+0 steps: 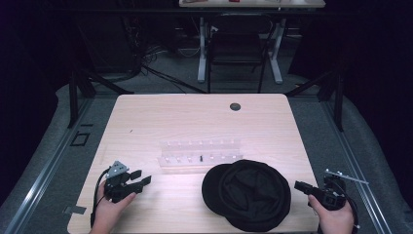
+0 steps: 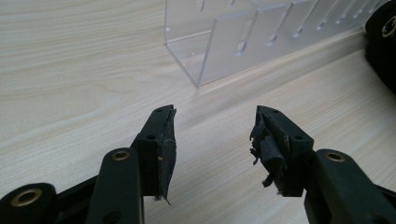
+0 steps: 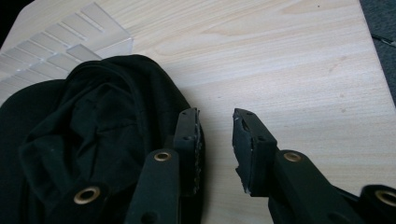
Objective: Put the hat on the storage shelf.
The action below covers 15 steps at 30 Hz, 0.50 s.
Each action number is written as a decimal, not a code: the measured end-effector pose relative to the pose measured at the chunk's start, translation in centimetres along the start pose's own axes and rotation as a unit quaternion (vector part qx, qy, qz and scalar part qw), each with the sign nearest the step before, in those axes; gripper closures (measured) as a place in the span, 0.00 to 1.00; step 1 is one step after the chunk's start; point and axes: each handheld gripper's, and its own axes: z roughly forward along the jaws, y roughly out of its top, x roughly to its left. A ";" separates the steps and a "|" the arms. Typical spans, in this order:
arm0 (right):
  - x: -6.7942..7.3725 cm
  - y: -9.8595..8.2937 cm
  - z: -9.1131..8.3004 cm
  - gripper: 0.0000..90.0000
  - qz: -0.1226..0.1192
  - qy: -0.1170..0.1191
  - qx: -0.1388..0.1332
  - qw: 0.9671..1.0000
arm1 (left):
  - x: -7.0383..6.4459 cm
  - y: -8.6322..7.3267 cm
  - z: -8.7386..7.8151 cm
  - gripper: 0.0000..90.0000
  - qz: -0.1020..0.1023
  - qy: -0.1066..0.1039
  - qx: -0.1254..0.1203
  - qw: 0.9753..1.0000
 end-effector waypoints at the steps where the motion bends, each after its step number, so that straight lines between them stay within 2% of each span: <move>1: 0.1 0.1 -0.1 0.79 0.000 0.003 0.005 1.000 | 0.0 0.0 0.0 0.54 -0.001 0.000 -0.002 1.000; 5: 0.4 0.2 -0.4 0.79 0.001 0.011 0.014 1.000 | 0.0 0.0 0.0 0.54 -0.002 -0.001 -0.001 1.000; 7: 0.5 0.3 -0.6 0.79 -0.001 0.008 0.028 1.000 | 0.0 0.0 0.0 0.54 -0.002 -0.001 0.001 1.000; 8: 0.6 0.3 -0.5 0.79 0.000 0.017 0.027 0.999 | 0.0 0.0 0.1 0.54 -0.002 0.000 0.000 1.000; 10: 0.9 0.2 -0.3 0.79 0.005 0.014 0.027 1.000 | 0.0 0.0 0.1 0.54 0.001 -0.001 0.001 1.000; 11: 0.8 0.2 -0.3 0.79 -0.001 0.013 0.042 0.999 | 0.0 0.0 0.1 0.54 0.001 -0.002 0.001 1.000; 13: 1.0 0.1 0.0 0.79 0.005 0.010 0.047 0.999 | -0.1 0.0 0.1 0.54 0.001 -0.002 0.002 1.000; 15: 0.9 0.1 0.1 0.79 0.000 0.005 0.060 0.998 | -0.1 0.0 0.1 0.54 0.001 -0.002 0.002 1.000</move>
